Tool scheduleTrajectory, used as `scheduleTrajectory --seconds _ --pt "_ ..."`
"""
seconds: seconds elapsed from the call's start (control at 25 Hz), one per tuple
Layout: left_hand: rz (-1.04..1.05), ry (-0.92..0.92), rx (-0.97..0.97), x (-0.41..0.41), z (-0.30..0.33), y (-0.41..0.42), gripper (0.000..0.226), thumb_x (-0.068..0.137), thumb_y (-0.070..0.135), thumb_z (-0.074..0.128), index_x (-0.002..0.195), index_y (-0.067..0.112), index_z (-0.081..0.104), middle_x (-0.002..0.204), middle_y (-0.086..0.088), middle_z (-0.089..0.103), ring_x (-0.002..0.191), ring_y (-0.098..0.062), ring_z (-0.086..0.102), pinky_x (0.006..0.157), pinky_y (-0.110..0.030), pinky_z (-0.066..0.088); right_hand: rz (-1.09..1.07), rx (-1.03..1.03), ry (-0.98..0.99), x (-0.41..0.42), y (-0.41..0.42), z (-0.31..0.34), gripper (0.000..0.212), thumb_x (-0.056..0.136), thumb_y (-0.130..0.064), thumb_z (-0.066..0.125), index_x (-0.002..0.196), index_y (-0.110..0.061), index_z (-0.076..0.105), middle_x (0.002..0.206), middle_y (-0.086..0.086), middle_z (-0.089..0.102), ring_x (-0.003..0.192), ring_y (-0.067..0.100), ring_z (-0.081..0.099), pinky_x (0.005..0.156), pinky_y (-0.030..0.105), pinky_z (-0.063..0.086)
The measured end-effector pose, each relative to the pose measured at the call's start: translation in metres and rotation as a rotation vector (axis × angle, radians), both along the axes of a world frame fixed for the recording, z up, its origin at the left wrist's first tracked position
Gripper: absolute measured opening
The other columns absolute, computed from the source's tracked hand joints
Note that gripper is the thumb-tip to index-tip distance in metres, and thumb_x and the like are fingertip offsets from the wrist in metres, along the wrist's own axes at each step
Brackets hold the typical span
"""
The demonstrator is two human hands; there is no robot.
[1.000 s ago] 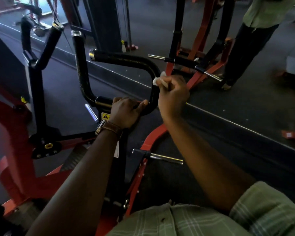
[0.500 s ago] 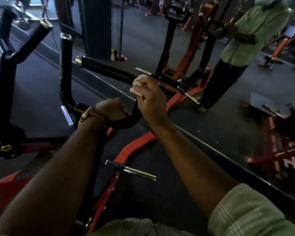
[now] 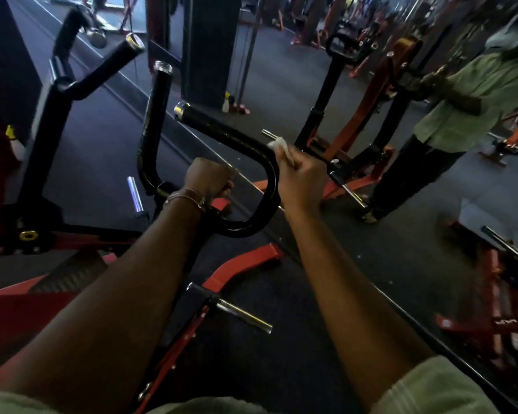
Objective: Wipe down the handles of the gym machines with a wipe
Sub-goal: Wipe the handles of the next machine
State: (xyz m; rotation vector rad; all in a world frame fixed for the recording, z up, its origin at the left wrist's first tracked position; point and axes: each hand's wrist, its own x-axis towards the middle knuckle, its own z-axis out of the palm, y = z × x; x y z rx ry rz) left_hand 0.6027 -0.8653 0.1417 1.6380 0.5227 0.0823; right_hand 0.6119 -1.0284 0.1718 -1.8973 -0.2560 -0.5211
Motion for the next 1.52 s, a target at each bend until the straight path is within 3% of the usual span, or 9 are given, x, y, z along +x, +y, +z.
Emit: scheduleTrajectory --seconds 0.12,0.28,0.4,0.56,0.76,0.88,1.04,1.2,1.52 --pt "0.145 -0.021 0.219 0.001 -0.009 -0.005 0.026 0.089 0.026 0.066 0.065 0.017 0.064 0.073 -0.003 0.07 0.066 -0.019 0.067 0.064 -0.035 0.057 0.232 0.366 0.295 0.009 -0.002 0.002 0.025 0.094 -0.029 0.069 0.098 -0.006 0.078 0.093 0.011 0.077 0.091 0.022 0.073 0.087 0.046 0.058" --pt "0.171 -0.075 0.461 -0.01 -0.009 -0.021 0.027 0.089 0.039 0.066 0.067 0.023 0.064 0.065 0.004 0.065 0.059 -0.011 0.062 0.054 -0.025 0.045 0.239 0.758 0.53 -0.026 -0.016 -0.047 0.023 0.097 -0.011 0.062 0.114 0.002 0.07 0.107 0.016 0.074 0.102 0.023 0.071 0.098 0.037 0.054" --pt "0.178 -0.114 0.471 -0.014 -0.008 -0.021 0.026 0.089 0.039 0.066 0.067 0.025 0.064 0.064 0.007 0.064 0.057 -0.007 0.062 0.05 -0.022 0.04 0.41 0.701 0.614 -0.042 -0.019 -0.077 0.046 0.087 -0.021 0.066 0.118 0.013 0.063 0.121 0.026 0.066 0.117 0.034 0.063 0.111 0.047 0.043" --pt "0.193 -0.187 0.469 -0.013 -0.013 -0.019 0.026 0.088 0.04 0.066 0.069 0.024 0.065 0.065 0.007 0.063 0.06 -0.012 0.061 0.055 -0.025 0.044 0.393 0.803 0.603 -0.003 -0.01 -0.026 0.022 0.097 -0.02 0.06 0.095 -0.006 0.077 0.101 0.016 0.074 0.097 0.027 0.071 0.092 0.04 0.054" --pt "0.138 -0.192 0.533 -0.012 -0.016 -0.017 0.027 0.09 0.041 0.066 0.067 0.027 0.062 0.063 0.011 0.059 0.06 -0.009 0.058 0.054 -0.024 0.038 0.22 -0.018 -0.02 0.011 -0.016 0.003 0.016 0.092 -0.017 0.07 0.095 -0.004 0.078 0.089 0.005 0.077 0.082 0.01 0.074 0.074 0.023 0.057" --pt "0.161 -0.191 0.548 -0.013 -0.017 -0.02 0.031 0.088 0.043 0.066 0.062 0.029 0.058 0.062 0.012 0.057 0.059 -0.01 0.057 0.055 -0.024 0.038 0.044 -0.253 -0.391 -0.027 -0.031 -0.042 0.02 0.091 -0.006 0.069 0.108 0.002 0.073 0.113 0.018 0.072 0.107 0.021 0.07 0.092 0.026 0.056" --pt "0.095 -0.093 0.622 -0.01 -0.02 -0.022 0.029 0.088 0.045 0.062 0.067 0.026 0.06 0.072 0.004 0.065 0.07 -0.019 0.064 0.062 -0.03 0.051 0.087 -0.436 -0.467 -0.046 -0.017 -0.075 0.032 0.1 -0.007 0.049 0.127 0.001 0.064 0.146 0.031 0.044 0.136 0.044 0.044 0.105 0.039 0.049" --pt "-0.046 0.117 0.764 -0.006 -0.015 -0.026 0.029 0.09 0.045 0.058 0.077 0.02 0.063 0.083 -0.003 0.065 0.073 -0.022 0.062 0.054 -0.027 0.038 0.123 -0.692 -0.488 -0.004 0.006 -0.024 0.039 0.097 -0.008 0.038 0.12 0.001 0.067 0.147 0.028 0.044 0.134 0.043 0.047 0.098 0.045 0.054" --pt "-0.058 0.095 0.821 -0.01 -0.015 -0.027 0.026 0.096 0.039 0.055 0.083 0.017 0.06 0.086 -0.006 0.061 0.078 -0.026 0.061 0.067 -0.032 0.05 0.028 -0.477 -0.437 -0.043 -0.007 -0.058 0.027 0.097 -0.005 0.058 0.122 0.004 0.064 0.142 0.024 0.052 0.138 0.034 0.045 0.111 0.035 0.044"
